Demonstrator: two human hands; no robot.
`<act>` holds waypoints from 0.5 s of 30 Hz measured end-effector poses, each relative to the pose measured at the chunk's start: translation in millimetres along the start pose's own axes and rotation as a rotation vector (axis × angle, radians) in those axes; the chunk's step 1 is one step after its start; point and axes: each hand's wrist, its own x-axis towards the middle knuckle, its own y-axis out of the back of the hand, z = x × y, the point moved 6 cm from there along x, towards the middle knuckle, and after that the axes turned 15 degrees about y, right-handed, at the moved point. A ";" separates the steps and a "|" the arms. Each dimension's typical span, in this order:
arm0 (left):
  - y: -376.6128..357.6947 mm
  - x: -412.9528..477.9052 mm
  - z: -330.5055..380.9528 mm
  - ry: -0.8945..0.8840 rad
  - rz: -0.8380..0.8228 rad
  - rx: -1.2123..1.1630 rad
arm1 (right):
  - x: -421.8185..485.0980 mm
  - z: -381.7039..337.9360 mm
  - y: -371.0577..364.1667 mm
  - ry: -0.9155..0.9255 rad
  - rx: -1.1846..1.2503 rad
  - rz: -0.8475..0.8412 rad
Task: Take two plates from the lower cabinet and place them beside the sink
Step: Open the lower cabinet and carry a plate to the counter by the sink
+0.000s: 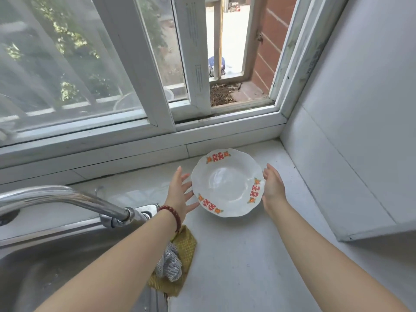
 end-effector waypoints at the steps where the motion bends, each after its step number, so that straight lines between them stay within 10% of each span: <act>1: -0.7 2.9 0.3 0.003 -0.001 -0.001 | 2.0 -0.2 -0.7 0.002 -0.002 0.000; 15: -4.4 16.9 3.8 -0.001 -0.014 0.062 | 6.0 1.5 -2.9 -0.002 -0.033 0.000</act>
